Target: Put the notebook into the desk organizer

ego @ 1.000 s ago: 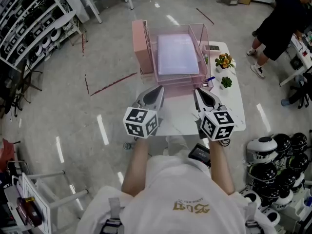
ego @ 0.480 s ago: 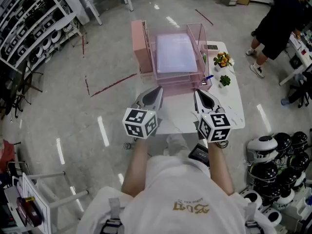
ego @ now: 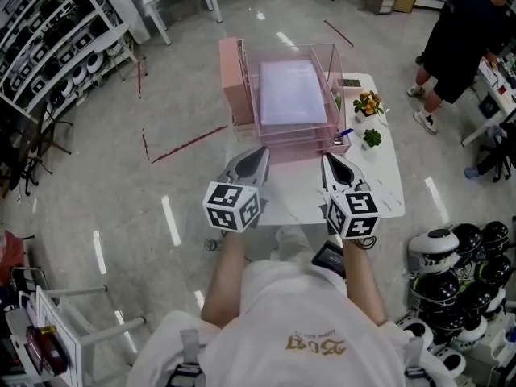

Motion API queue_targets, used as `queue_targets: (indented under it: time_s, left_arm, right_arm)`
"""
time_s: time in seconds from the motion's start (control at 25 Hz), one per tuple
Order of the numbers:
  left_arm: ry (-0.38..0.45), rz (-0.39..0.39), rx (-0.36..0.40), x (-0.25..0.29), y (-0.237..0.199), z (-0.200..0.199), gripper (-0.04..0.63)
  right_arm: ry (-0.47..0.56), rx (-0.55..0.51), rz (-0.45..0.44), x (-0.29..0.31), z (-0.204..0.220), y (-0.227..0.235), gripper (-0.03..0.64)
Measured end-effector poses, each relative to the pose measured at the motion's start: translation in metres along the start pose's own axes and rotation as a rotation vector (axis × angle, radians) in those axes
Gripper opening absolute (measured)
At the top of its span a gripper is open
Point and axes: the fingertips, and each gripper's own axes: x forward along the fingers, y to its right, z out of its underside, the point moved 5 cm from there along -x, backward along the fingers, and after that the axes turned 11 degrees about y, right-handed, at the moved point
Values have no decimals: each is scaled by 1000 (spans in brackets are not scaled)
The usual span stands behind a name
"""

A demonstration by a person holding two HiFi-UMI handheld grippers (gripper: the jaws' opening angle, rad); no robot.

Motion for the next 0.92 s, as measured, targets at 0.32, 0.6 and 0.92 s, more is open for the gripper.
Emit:
queue_targets:
  time_s: [0.32,0.6,0.92]
  left_arm:
    - [-2,-9,-2,-1,-5,0,18]
    - [-4,-11,-7,-3,-9,1,18]
    - [-5,-12,-11,-3,-15,1,18]
  right_arm:
    - [-5,13,-8,5,3,-1,11]
    - [-10,21,-14,7,5,-5,11]
    - [-5,30,-25,12,5,-9,11]
